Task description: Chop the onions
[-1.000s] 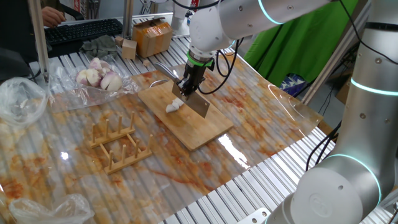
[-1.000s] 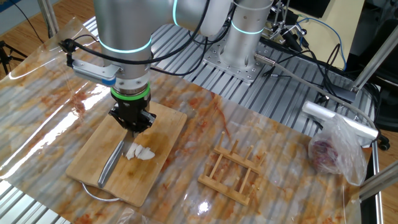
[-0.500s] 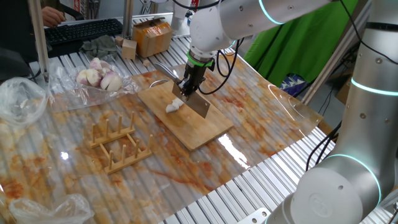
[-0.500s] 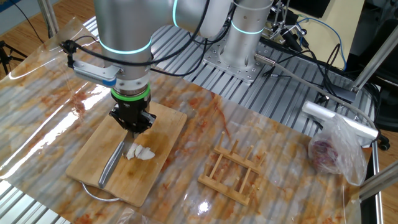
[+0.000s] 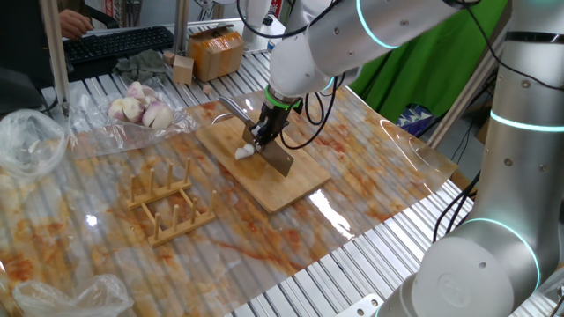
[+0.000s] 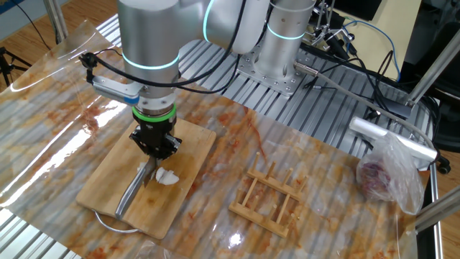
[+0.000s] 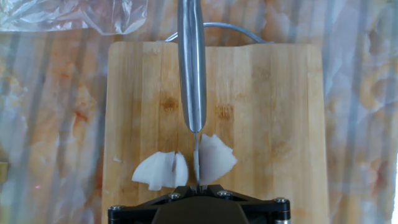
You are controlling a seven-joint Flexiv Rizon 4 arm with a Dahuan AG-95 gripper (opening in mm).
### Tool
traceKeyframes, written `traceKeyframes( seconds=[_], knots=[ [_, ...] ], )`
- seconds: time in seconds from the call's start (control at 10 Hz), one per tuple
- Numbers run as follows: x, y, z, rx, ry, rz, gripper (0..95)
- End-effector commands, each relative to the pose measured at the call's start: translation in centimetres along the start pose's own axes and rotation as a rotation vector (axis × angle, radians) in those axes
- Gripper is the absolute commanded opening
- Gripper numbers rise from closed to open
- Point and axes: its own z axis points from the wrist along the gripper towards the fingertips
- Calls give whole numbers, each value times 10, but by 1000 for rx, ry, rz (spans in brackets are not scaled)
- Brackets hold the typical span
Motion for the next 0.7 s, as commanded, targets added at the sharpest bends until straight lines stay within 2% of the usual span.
traceKeyframes(
  seconds=[0.1, 0.2, 0.3, 0.7],
  knots=[
    [-1, -2, 5, 7, 7, 10, 0],
    [-2, -1, 1, -26, 26, 27, 0],
    [-4, 0, -7, -19, 38, 27, 0],
    [-7, 0, -19, -5, 43, 34, 0]
  ],
)
